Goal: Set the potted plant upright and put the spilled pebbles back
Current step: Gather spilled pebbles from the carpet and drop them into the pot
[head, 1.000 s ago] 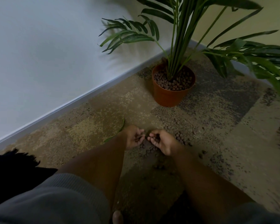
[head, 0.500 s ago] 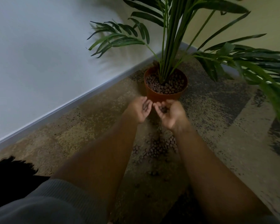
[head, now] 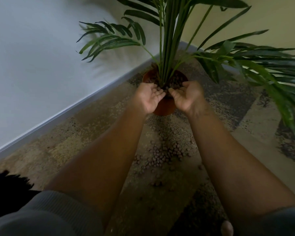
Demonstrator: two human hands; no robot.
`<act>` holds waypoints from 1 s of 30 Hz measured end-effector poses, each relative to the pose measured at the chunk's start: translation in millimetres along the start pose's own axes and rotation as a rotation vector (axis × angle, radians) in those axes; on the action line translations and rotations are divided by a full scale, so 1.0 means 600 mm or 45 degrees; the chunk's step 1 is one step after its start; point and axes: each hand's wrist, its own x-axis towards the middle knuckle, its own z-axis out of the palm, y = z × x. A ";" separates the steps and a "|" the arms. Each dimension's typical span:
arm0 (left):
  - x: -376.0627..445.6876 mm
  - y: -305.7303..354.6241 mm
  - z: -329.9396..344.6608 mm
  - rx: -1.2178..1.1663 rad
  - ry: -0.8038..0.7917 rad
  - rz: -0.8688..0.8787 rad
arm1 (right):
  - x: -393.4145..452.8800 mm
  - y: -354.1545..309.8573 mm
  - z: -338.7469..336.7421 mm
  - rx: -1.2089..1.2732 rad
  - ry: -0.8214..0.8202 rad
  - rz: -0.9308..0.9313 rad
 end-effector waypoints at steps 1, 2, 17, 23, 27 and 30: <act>-0.003 -0.003 -0.003 0.016 -0.003 0.009 | -0.004 0.001 -0.005 -0.008 -0.008 -0.010; -0.006 -0.005 -0.006 0.032 -0.009 0.017 | -0.008 0.002 -0.011 -0.019 -0.021 -0.024; 0.000 -0.006 0.015 0.291 -0.173 0.090 | -0.029 0.013 -0.049 -0.029 -0.109 0.017; -0.018 -0.013 -0.018 0.258 -0.092 0.217 | -0.039 0.037 -0.078 -0.306 -0.044 0.077; -0.032 -0.039 -0.095 0.716 0.151 0.133 | -0.046 0.085 -0.108 -1.013 0.081 0.125; -0.036 -0.064 -0.163 1.142 0.256 -0.087 | -0.051 0.123 -0.141 -1.874 0.047 0.078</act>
